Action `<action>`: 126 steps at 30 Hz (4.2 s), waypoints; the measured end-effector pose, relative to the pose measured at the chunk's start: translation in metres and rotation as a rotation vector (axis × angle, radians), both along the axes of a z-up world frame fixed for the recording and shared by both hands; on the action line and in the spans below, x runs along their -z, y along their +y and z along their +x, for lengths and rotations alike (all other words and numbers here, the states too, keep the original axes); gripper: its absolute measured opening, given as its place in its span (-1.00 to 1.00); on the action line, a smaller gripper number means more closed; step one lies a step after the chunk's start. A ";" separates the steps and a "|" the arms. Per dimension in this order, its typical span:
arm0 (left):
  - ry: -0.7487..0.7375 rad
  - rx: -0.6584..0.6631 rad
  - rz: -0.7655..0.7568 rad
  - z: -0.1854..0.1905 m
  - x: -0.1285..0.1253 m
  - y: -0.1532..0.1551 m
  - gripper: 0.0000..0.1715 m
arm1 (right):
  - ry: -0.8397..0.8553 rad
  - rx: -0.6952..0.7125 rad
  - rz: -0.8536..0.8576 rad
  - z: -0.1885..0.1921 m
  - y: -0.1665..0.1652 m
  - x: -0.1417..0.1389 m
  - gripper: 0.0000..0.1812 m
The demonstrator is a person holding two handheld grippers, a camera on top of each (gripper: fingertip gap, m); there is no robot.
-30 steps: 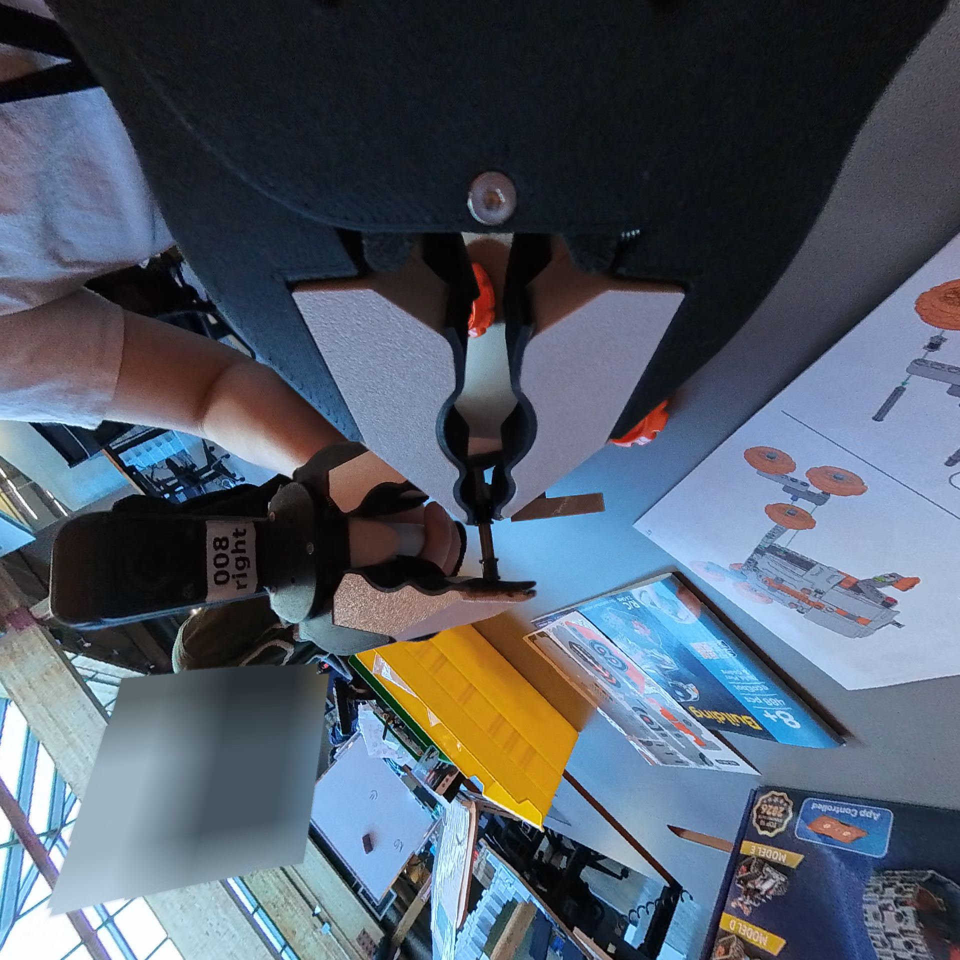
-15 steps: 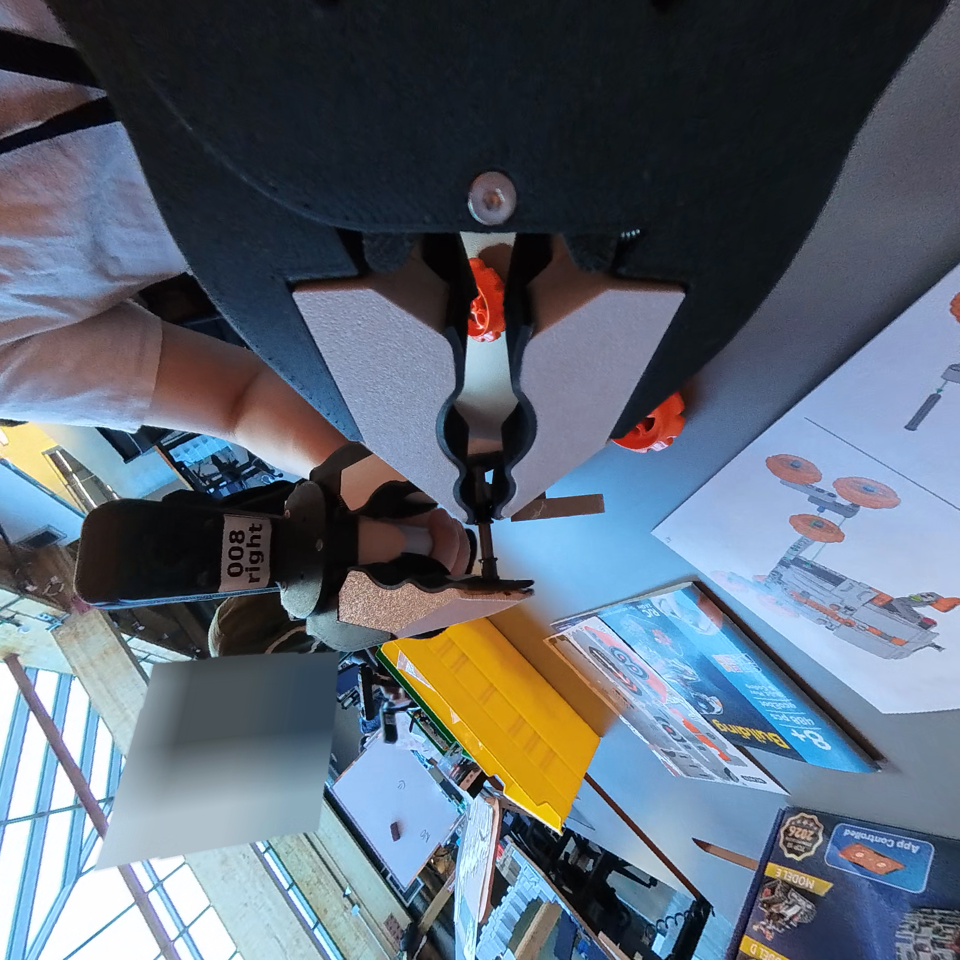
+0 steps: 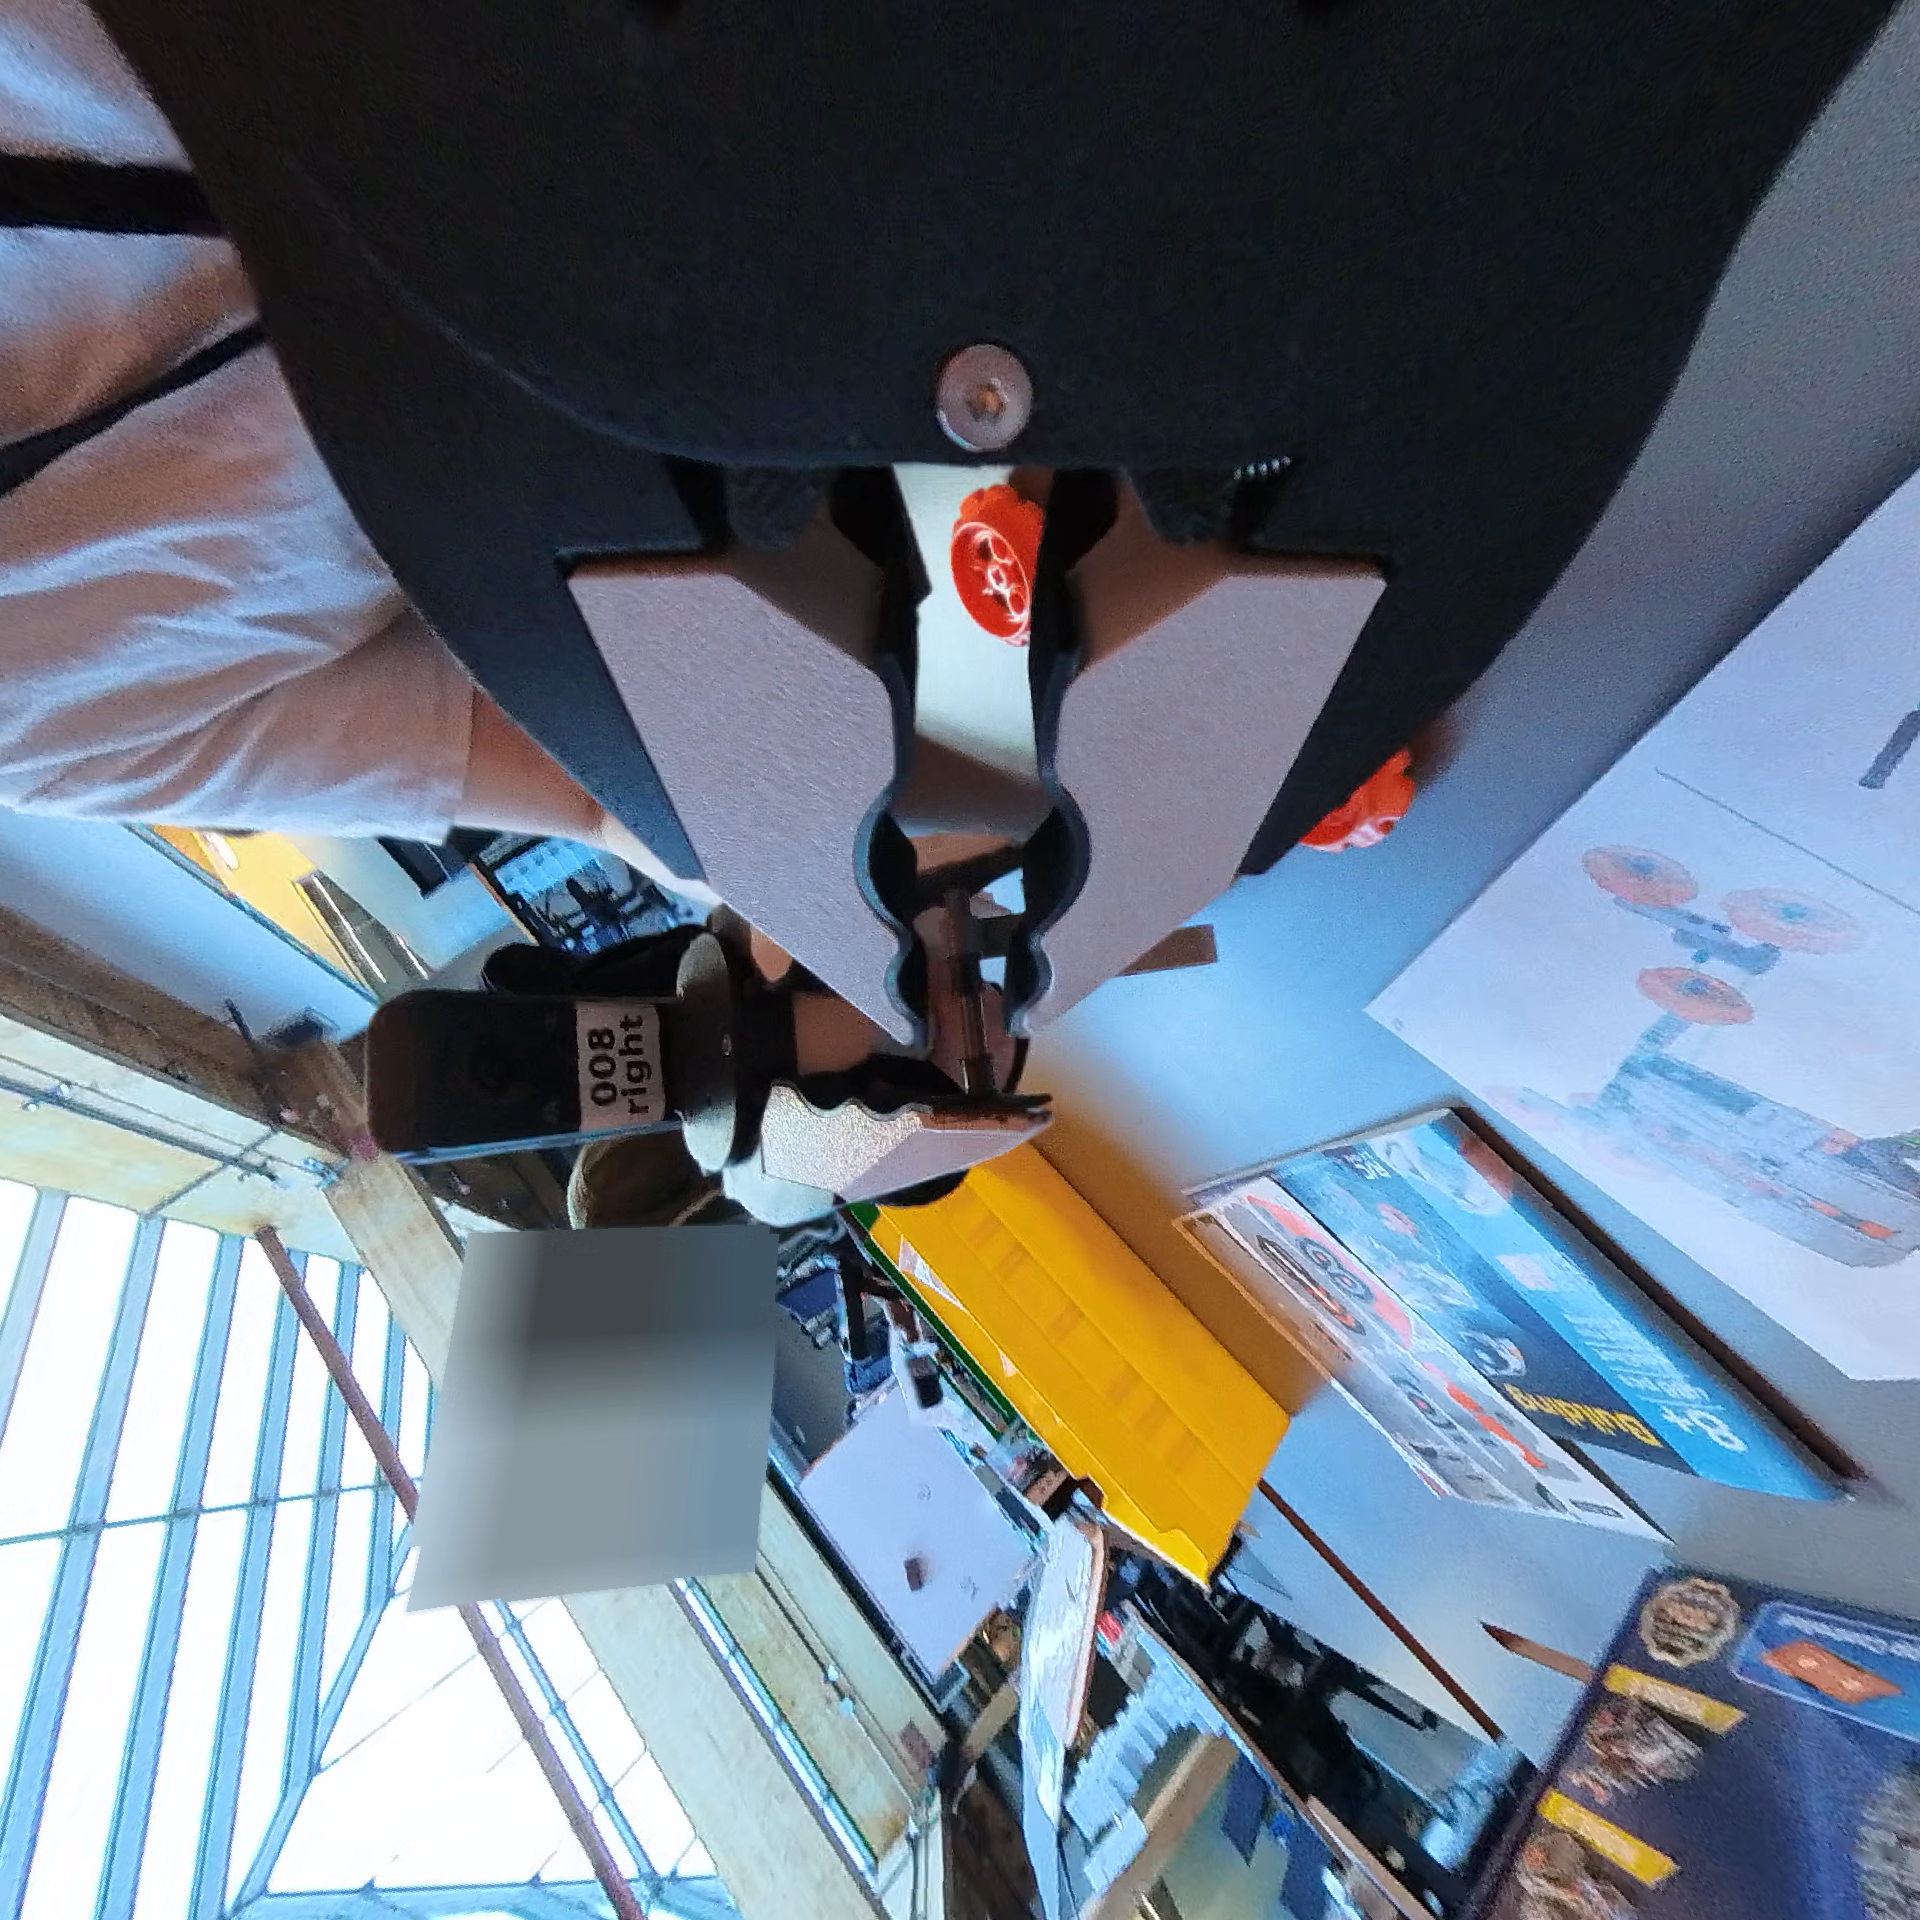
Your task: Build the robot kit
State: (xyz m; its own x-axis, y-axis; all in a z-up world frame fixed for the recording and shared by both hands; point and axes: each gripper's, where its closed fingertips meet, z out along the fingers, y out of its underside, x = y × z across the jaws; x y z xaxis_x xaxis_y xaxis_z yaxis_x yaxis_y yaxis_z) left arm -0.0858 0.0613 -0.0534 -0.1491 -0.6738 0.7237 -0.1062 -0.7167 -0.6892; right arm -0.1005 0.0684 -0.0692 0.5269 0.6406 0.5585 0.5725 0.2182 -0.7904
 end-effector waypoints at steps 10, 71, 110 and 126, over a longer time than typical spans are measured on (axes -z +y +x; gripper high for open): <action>0.083 0.031 0.063 0.008 0.013 -0.011 -0.97 | -0.064 -0.017 0.033 -0.004 -0.001 0.005 -0.48; 0.061 -0.057 0.119 0.011 0.006 -0.005 -0.99 | -0.045 0.046 0.064 0.003 0.003 -0.002 -0.51; -0.043 0.071 0.009 0.065 -0.016 0.026 -0.80 | -0.019 0.226 0.168 0.062 0.022 -0.019 -0.51; -0.025 0.114 0.011 0.066 -0.011 0.023 -0.97 | 0.023 0.197 0.107 0.056 0.023 -0.011 -0.51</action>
State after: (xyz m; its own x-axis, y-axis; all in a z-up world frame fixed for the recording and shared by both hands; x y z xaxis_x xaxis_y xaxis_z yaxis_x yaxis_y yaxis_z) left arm -0.0202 0.0847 -0.0423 -0.2436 -0.6591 0.7115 -0.1693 -0.6934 -0.7004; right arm -0.0448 0.0918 -0.0579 0.6494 0.4618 0.6042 0.5946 0.1869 -0.7820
